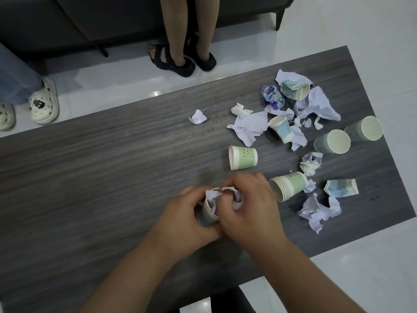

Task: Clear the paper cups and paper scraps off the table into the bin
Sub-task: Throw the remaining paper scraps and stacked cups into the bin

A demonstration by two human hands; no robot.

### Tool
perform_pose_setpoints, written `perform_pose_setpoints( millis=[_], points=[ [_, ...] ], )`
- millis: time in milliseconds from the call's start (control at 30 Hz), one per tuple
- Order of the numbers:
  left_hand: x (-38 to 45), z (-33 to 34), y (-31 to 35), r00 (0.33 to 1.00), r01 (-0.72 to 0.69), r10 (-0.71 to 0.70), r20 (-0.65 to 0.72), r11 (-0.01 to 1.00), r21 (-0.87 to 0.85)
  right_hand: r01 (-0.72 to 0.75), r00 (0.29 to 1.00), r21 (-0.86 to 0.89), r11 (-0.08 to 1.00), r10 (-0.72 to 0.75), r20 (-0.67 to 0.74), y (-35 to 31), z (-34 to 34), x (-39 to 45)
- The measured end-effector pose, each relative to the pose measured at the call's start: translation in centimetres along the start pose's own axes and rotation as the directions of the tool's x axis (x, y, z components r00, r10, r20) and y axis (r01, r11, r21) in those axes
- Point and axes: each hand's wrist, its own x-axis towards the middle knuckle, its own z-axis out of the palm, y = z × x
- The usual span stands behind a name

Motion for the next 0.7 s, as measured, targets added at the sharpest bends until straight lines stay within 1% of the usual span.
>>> perform_pose_setpoints(
  millis=[67,133,200,267,300,367,400,433,500,533,600,700],
  points=[
    [-0.2,-0.2,-0.2,1.000,0.000,0.000,0.004,1.000,-0.009,0.045,0.998,-0.108,0.993,-0.040,0.046,0.1,-0.4,-0.3],
    [-0.4,-0.4,-0.4,1.000,0.000,0.000,0.026,1.000,-0.014,0.089,0.988,-0.128,0.988,-0.071,0.136,0.3,-1.0,-0.8],
    [-0.6,-0.4,-0.7,0.999,0.003,-0.002,0.037,1.000,-0.009,0.114,0.959,-0.130,0.985,-0.075,0.275,0.4,-1.4,-1.1],
    [-0.8,-0.4,-1.2,0.999,-0.001,0.001,0.040,1.000,0.015,0.177,0.920,-0.215,0.960,-0.084,0.382,0.4,-1.5,-1.1],
    [-0.9,-0.3,-1.3,0.999,-0.005,0.004,0.040,1.000,0.020,0.214,0.907,-0.249,0.945,-0.098,0.411,0.3,-1.4,-1.0],
    [-0.9,-0.2,-1.5,1.000,-0.003,0.003,0.021,1.000,0.002,0.244,0.902,-0.230,0.942,-0.134,0.410,0.4,-1.3,-0.8],
    [-0.8,-0.3,-1.6,1.000,0.000,0.000,0.008,1.000,-0.002,0.220,0.917,-0.188,0.957,-0.137,0.375,0.6,-1.3,-0.8],
    [-0.6,-0.3,-1.6,1.000,-0.001,0.001,-0.001,1.000,0.007,0.154,0.942,-0.127,0.980,-0.107,0.318,0.7,-1.3,-0.9],
    [-0.1,-0.3,-1.6,1.000,-0.010,0.010,-0.002,1.000,0.028,-0.008,0.981,-0.026,1.000,0.013,0.196,0.8,-1.2,-0.9],
    [0.2,-0.2,-1.5,1.000,-0.013,0.013,0.006,0.999,0.035,-0.036,0.986,-0.023,0.999,0.039,0.165,0.9,-1.0,-0.9],
    [0.7,0.3,-1.4,0.999,-0.033,0.031,0.032,0.998,0.054,-0.002,0.987,-0.095,0.995,0.017,0.160,0.9,-0.5,-1.3],
    [1.2,1.2,-1.2,0.998,-0.034,0.033,0.051,0.999,0.018,0.096,0.971,-0.173,0.980,-0.054,0.235,1.2,-0.6,-2.1]
  ],
)
